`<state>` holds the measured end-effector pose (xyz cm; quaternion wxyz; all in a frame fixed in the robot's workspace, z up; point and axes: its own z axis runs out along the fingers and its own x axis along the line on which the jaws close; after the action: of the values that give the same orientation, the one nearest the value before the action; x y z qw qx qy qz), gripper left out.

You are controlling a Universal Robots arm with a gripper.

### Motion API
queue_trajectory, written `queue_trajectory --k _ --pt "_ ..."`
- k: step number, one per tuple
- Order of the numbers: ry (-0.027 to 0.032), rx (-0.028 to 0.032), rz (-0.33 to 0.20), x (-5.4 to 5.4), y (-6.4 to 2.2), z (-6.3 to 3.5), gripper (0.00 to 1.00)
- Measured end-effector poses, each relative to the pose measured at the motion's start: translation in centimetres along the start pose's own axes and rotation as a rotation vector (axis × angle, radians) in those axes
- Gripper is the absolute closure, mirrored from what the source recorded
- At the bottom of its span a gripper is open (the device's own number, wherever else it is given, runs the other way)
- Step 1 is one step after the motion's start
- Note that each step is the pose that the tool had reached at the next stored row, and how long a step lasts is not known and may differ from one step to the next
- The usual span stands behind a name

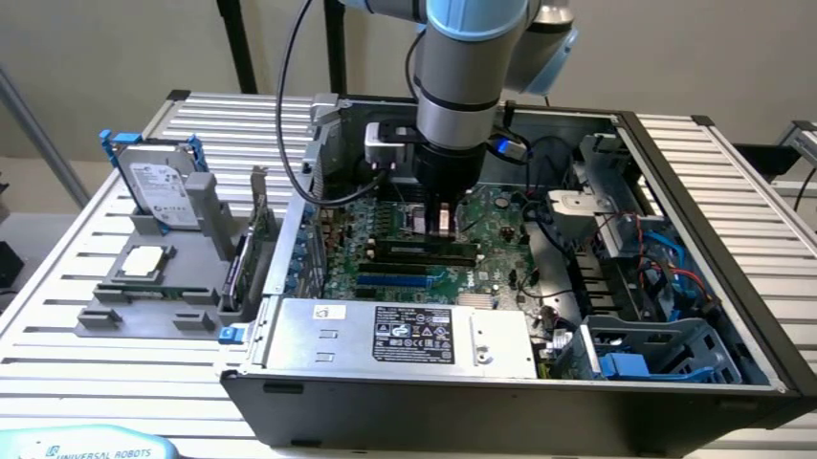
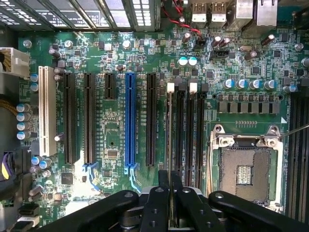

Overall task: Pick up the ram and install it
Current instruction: 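Insert the ram into the slot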

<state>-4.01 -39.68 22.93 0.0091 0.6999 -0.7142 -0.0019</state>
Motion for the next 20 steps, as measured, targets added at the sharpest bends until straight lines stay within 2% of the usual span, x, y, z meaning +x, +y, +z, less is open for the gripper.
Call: queue_trajectory --k 7,20 --pt "0.0011 0.0000 0.015 -0.17 0.00 0.07 0.87" --pt "0.0120 0.0001 0.026 -0.20 -0.01 0.29 0.87"
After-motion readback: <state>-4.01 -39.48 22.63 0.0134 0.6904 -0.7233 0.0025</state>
